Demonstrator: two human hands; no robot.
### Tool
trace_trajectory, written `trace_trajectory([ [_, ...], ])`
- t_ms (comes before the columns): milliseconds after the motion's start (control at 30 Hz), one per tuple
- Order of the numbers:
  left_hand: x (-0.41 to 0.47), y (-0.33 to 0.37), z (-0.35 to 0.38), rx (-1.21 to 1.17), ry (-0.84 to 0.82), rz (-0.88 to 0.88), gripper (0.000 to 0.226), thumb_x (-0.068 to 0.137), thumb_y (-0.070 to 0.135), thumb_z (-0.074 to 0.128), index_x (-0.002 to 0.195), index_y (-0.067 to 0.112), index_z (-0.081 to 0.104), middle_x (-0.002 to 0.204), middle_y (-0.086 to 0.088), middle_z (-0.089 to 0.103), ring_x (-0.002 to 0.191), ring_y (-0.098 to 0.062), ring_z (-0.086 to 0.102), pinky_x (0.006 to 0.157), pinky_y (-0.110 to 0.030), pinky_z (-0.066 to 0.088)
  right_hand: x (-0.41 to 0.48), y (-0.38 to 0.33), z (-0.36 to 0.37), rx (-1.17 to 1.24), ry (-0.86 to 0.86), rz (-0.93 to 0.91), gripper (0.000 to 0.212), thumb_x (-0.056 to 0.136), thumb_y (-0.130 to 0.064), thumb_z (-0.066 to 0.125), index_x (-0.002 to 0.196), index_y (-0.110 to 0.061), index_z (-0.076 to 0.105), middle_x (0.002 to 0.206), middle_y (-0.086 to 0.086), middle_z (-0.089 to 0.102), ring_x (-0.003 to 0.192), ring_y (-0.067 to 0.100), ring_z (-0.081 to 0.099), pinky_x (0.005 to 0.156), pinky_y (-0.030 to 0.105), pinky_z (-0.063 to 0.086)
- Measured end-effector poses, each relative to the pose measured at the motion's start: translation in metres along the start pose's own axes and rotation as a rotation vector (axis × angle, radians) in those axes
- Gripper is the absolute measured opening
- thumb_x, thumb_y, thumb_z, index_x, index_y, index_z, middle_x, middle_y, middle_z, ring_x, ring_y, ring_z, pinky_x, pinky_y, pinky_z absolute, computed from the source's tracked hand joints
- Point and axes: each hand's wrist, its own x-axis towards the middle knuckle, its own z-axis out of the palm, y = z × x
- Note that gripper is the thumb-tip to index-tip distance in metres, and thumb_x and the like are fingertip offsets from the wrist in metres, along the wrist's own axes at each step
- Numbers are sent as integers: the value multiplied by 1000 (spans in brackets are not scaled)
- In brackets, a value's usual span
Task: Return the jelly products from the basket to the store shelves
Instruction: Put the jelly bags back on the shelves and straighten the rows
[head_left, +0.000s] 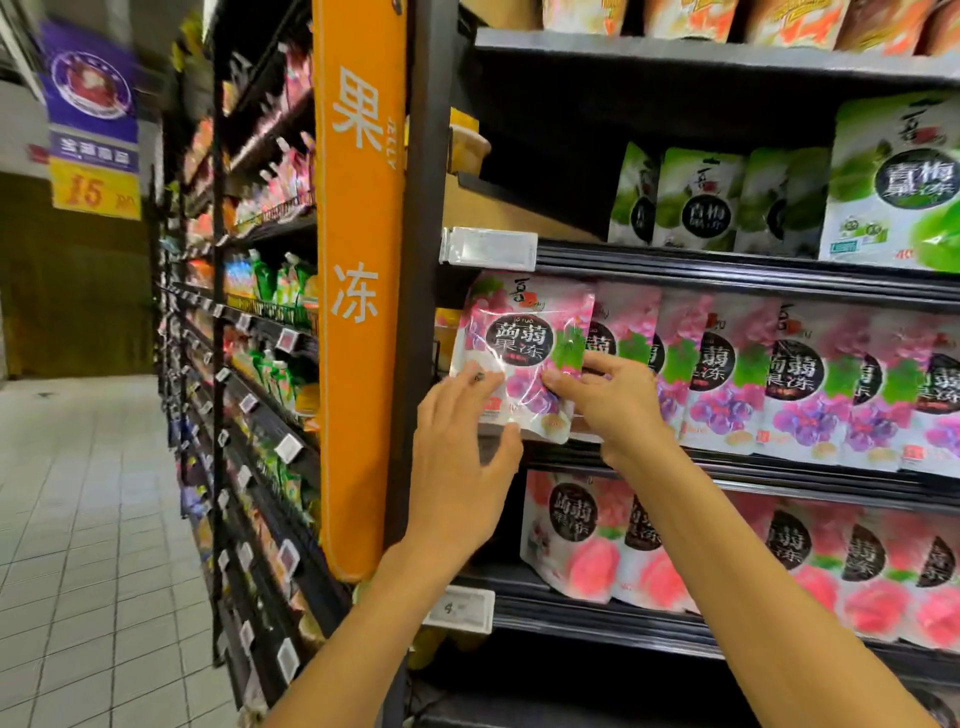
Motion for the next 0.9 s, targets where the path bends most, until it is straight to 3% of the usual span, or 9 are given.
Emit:
trace_trajectory([
  [133,0,1,-1,107,-39,22,45,94,31,57,138,37,48,153,16,34,142,-5,23,123,-38,9,4,5,4,-16,48,5,32,79,-4,78,66,-23,57,53,-17,67,50,2,66,49,28,58],
  [333,-5,0,4,49,-127,46,46,95,28,56,140,36,49,155,15,31,144,-3,20,123,-29,0,2,19,-6,-11,96,-52,28,77,1,79,63,-23,71,55,-20,67,55,-9,64,48,10,50],
  [400,-5,0,9,33,-155,40,48,96,29,55,142,38,46,157,17,27,145,-2,18,121,-24,-1,3,21,-9,2,130,-55,22,75,-5,82,90,-20,75,78,-15,69,71,-4,68,65,23,57],
  [467,-3,-1,13,23,-173,36,50,96,29,55,143,38,43,158,18,24,145,-1,17,118,-22,0,4,20,-11,-18,147,-51,27,76,-7,82,97,-19,71,80,-11,70,81,5,71,73,34,57],
  [567,3,-3,17,46,-170,36,52,96,27,56,145,35,42,160,15,22,147,-2,17,120,-24,-1,8,17,-8,-76,147,-79,31,79,-4,79,66,-27,63,58,-19,69,62,2,69,62,32,56],
  [700,10,-5,19,49,-177,18,54,96,26,56,147,31,41,162,10,19,148,-4,15,122,-27,-2,14,13,5,-152,186,-148,34,82,-5,77,77,-35,61,58,-25,67,57,-8,65,54,21,54],
  [800,11,-10,21,68,-190,-5,54,97,27,55,148,29,39,162,8,17,149,-7,12,122,-28,-2,12,15,13,-238,189,-184,20,84,-9,75,102,-17,70,88,-8,74,80,11,70,72,37,59],
  [867,10,-14,22,84,-195,-33,53,97,29,54,148,29,39,162,8,18,149,-9,13,120,-27,-3,8,18,14,-274,161,-196,29,85,-11,74,113,-13,67,105,-7,68,95,12,67,82,31,58],
  [900,9,-16,22,95,-199,-32,53,97,29,53,148,29,40,161,9,19,149,-9,15,120,-26,-3,7,20,12,-294,141,-214,22,86,-11,74,106,-18,67,100,-9,68,93,5,67,77,22,56],
])
